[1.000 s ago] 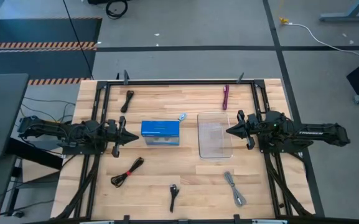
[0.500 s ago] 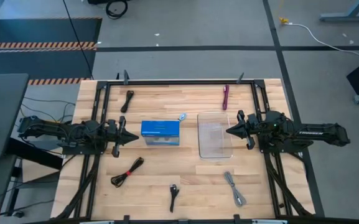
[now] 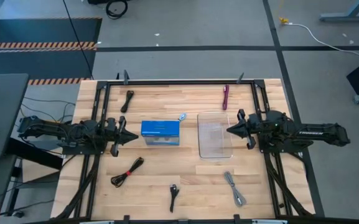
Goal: Pick and place USB-C Cables
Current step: Put the pink black charger cable into the transparent bin
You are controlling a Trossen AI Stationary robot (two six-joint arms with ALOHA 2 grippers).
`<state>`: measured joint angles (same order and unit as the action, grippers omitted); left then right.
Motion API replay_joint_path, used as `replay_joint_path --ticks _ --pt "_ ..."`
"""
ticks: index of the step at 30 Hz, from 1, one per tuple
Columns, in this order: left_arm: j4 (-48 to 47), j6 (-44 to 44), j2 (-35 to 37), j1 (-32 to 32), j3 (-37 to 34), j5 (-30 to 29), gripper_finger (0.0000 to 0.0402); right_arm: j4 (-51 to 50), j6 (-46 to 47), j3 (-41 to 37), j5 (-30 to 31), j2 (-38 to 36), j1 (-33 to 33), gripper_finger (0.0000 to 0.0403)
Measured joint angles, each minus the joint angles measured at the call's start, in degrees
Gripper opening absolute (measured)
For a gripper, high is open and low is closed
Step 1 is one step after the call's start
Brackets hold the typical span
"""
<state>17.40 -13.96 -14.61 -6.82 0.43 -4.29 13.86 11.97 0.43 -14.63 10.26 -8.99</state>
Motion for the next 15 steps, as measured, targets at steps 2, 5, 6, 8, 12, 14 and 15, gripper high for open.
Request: replay_joint_path --ticks 2,5,6,8,12,14,15 --pt "0.52 0.83 0.0 0.01 0.0 -1.23 0.0009 0.93 0.02 0.0 0.0 -0.02 0.02 0.0015" --pt "3.74 3.24 0.0 0.27 0.0 -5.03 0.0009 3.51 -0.02 -0.01 0.71 0.0 0.0 0.0015" --pt "4.97 4.02 0.0 0.25 0.0 -6.08 0.0009 4.69 -0.02 -0.02 1.09 0.0 0.0 0.0015" --pt "7.78 6.08 0.02 0.27 0.0 -6.25 0.0009 6.51 -0.05 -0.02 1.2 0.0 0.0 0.0015" --pt "11.67 9.37 0.01 0.26 0.11 -6.63 0.0009 9.78 0.33 -0.02 1.91 0.0 0.0 0.0015" --pt "10.98 10.26 -0.02 0.25 0.79 -7.37 0.0014 14.29 0.27 0.01 3.45 0.02 -0.06 0.0016" --pt "11.02 10.94 -0.02 0.25 1.4 -7.84 0.002 16.45 0.38 0.36 4.81 -0.02 -0.22 0.0017"
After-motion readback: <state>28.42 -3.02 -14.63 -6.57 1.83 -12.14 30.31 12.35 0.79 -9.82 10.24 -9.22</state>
